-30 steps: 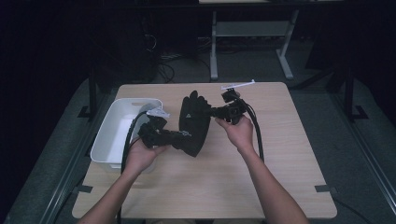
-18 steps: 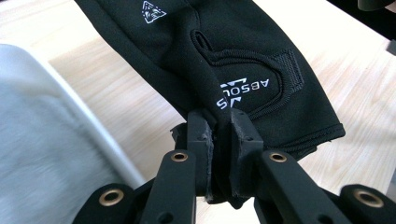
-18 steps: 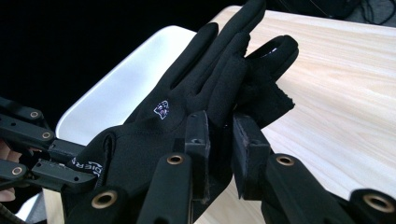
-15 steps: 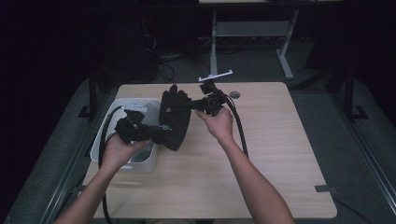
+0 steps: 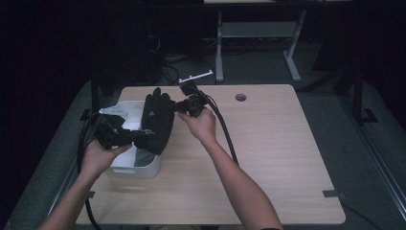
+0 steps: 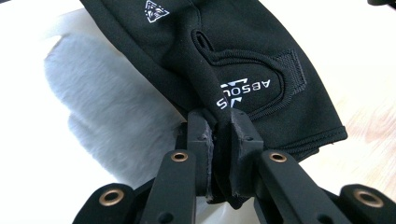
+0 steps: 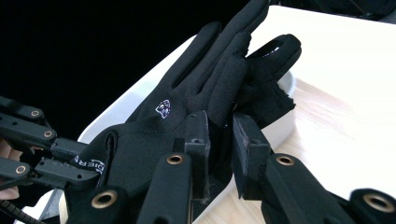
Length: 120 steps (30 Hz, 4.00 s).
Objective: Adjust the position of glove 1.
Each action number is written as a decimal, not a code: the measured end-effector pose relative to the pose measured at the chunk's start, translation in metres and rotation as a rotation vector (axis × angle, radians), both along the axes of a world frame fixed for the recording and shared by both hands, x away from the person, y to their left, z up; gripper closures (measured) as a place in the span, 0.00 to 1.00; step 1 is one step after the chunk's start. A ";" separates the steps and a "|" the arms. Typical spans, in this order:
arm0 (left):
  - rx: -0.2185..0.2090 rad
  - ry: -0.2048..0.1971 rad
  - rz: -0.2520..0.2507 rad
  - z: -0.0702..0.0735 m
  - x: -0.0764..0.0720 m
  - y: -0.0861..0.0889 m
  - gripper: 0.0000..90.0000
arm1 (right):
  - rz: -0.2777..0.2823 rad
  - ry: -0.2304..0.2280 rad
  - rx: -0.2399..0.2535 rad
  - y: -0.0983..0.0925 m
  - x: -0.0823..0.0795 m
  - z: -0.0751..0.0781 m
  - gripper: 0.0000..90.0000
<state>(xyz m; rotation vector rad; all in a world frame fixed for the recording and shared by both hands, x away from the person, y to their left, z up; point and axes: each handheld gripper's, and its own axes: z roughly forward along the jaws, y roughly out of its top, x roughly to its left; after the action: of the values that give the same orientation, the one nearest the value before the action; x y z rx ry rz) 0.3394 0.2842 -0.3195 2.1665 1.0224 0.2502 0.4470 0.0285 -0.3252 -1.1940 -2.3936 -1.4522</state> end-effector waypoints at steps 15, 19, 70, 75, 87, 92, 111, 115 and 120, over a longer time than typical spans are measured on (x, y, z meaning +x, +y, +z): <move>0.020 0.014 0.053 -0.010 -0.003 0.043 0.90 | 0.047 0.014 -0.004 0.053 0.007 -0.011 0.86; 0.052 0.018 0.056 -0.013 -0.001 0.049 0.90 | 0.051 0.028 0.000 0.062 0.011 -0.018 0.86; 0.107 -0.013 0.142 -0.032 0.003 0.066 0.66 | 0.020 0.013 -0.005 0.077 0.026 -0.042 0.47; 0.096 -0.036 0.131 -0.026 0.001 0.056 0.64 | 0.005 -0.002 0.009 0.059 0.023 -0.034 0.45; 0.080 -0.067 0.048 -0.016 0.003 0.016 0.57 | -0.058 -0.046 0.021 0.001 0.014 -0.012 0.40; 0.066 -0.072 0.021 -0.015 0.003 0.002 0.53 | -0.082 -0.052 0.015 -0.021 0.013 -0.009 0.39; 0.029 -0.088 -0.038 -0.010 0.000 -0.035 0.39 | -0.146 -0.050 -0.010 -0.083 0.002 -0.003 0.36; 0.027 -0.089 -0.053 -0.011 0.000 -0.043 0.38 | -0.164 -0.047 -0.016 -0.097 -0.001 -0.003 0.35; 0.020 -0.094 -0.064 -0.012 0.000 -0.050 0.35 | -0.179 -0.046 -0.021 -0.108 -0.005 -0.004 0.35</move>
<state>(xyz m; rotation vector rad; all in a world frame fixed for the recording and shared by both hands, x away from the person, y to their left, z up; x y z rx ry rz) 0.3391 0.2337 -0.3313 2.1793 0.9002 0.3308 0.4421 -0.0797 -0.3294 -1.4275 -2.3907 -1.5230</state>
